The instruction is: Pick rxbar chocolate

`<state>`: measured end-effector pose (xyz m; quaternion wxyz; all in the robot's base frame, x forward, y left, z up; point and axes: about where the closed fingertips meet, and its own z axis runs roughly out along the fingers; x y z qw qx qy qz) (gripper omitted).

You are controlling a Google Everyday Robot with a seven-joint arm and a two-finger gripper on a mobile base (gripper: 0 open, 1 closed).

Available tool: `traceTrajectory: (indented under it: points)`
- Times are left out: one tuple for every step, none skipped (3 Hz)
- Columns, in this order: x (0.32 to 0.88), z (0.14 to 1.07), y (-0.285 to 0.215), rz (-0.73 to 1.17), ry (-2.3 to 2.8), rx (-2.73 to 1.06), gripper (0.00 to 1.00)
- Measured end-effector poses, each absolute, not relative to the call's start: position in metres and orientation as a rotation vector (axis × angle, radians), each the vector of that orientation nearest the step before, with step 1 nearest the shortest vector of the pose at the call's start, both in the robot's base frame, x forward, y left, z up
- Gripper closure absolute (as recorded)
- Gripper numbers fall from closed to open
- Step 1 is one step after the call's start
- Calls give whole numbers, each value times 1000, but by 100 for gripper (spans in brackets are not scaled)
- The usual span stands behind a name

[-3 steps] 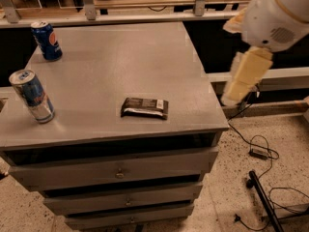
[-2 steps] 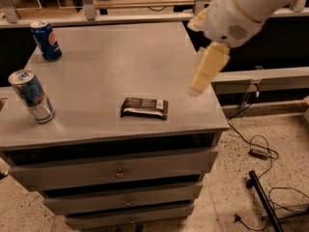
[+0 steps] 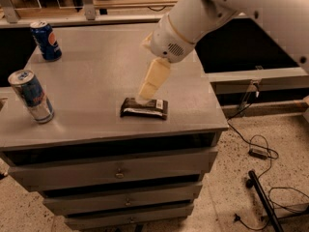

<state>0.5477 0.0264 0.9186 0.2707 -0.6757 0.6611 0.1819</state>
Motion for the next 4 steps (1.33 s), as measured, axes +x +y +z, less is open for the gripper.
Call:
traceTrajectory:
  points:
    - [546,890,47,541,1810,-1829,0]
    - [540,855,44,563,1870,-1800,0]
    - [536,839,35,566,1901,-1772,0]
    - [538,834,24,544,1920,-1756,0]
